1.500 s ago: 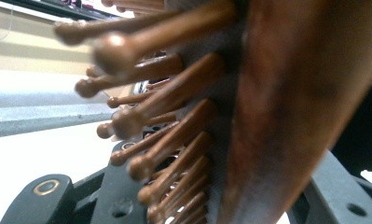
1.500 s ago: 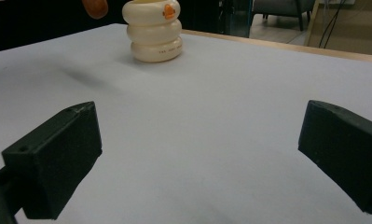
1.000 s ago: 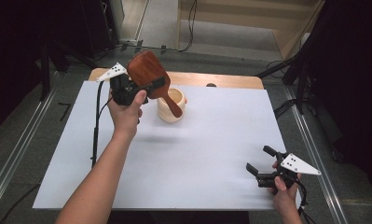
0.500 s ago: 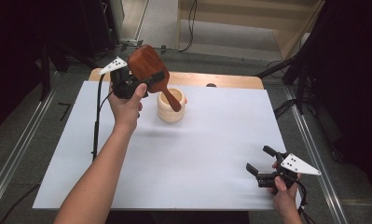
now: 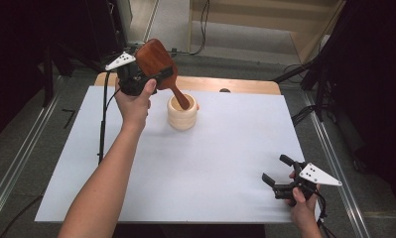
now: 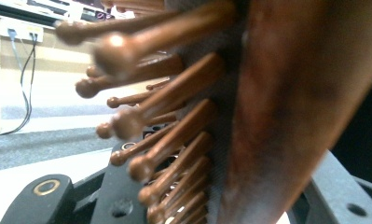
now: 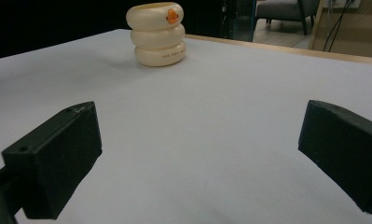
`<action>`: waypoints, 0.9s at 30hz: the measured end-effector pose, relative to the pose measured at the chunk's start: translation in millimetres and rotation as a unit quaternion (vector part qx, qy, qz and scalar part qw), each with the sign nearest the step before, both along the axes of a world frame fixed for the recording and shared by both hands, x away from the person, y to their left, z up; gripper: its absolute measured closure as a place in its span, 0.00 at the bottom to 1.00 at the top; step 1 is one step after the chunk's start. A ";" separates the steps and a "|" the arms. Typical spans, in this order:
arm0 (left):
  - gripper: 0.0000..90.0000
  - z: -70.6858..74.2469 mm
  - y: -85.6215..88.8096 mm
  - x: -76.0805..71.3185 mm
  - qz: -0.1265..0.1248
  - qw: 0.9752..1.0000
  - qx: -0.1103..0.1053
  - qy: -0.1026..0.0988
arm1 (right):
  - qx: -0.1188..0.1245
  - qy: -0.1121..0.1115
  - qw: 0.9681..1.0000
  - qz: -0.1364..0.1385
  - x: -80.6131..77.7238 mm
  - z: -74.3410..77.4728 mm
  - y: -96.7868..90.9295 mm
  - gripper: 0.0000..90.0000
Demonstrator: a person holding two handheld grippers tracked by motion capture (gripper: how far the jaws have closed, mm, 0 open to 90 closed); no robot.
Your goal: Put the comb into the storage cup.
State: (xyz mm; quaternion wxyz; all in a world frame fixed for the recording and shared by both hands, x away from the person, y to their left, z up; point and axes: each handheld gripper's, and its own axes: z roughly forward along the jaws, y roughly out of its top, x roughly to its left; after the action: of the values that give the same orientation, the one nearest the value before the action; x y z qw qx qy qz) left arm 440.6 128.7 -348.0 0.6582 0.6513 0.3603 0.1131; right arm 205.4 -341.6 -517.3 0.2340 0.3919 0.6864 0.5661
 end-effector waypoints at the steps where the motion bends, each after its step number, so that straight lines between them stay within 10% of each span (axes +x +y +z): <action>1: 0.64 -0.1 0.1 1.1 0.002 1.000 -0.001 0.001 | 0.000 0.000 1.000 0.000 -0.1 0.0 -0.1 0.00; 27: 0.64 -25.7 -11.3 22.0 0.031 0.999 0.022 0.022 | 0.005 -0.002 1.000 0.005 -0.1 0.0 -1.1 0.00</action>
State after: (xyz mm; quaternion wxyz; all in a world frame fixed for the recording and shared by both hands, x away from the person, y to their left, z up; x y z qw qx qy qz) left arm 462.6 117.4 -373.7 0.6319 0.6566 0.3916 0.1271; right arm 205.3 -342.8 -517.2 0.2303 0.3885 0.6851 0.5716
